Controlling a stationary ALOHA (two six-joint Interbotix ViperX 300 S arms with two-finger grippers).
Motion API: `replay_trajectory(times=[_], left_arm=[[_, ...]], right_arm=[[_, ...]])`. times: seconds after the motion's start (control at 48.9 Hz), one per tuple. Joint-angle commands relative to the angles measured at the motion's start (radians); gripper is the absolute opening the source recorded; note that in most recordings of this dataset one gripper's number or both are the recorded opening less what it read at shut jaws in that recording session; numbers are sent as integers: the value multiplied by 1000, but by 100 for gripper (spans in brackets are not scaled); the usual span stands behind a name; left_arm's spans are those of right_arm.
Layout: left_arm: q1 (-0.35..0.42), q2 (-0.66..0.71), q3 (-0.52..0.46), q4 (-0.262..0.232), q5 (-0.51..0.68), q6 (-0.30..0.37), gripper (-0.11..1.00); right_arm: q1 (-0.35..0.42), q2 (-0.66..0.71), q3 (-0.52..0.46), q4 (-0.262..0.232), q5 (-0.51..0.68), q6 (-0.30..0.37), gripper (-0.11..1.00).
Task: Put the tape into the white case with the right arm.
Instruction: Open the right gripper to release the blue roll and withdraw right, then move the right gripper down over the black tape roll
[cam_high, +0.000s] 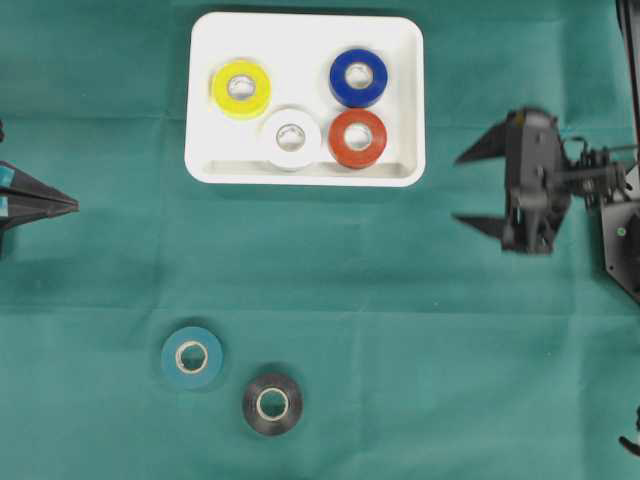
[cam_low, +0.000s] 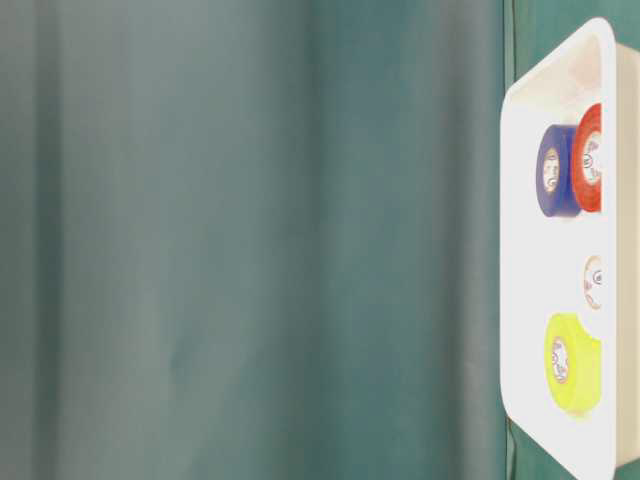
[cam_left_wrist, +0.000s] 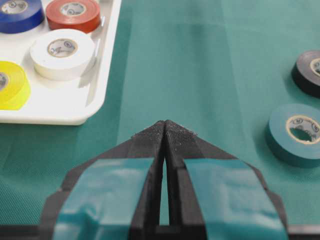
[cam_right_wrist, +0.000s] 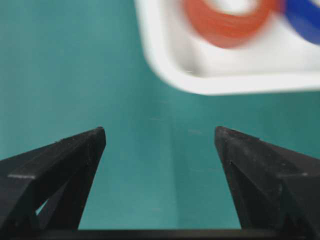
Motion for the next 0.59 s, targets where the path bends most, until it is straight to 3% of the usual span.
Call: replay_trajectory(times=[0.0,0.164,0.573], left_arm=[[3,9,-11,-2,-5,-2,1],[3,8,-9,-2,-5,-2,1],[3,8,-11,-2,-5,-2,1]], right_arm=[[83,-17,-5,-2,-5,2,65],[161,-21,9,-2,-5,2,65],[187,-12,14,-2,-17,-2,65]])
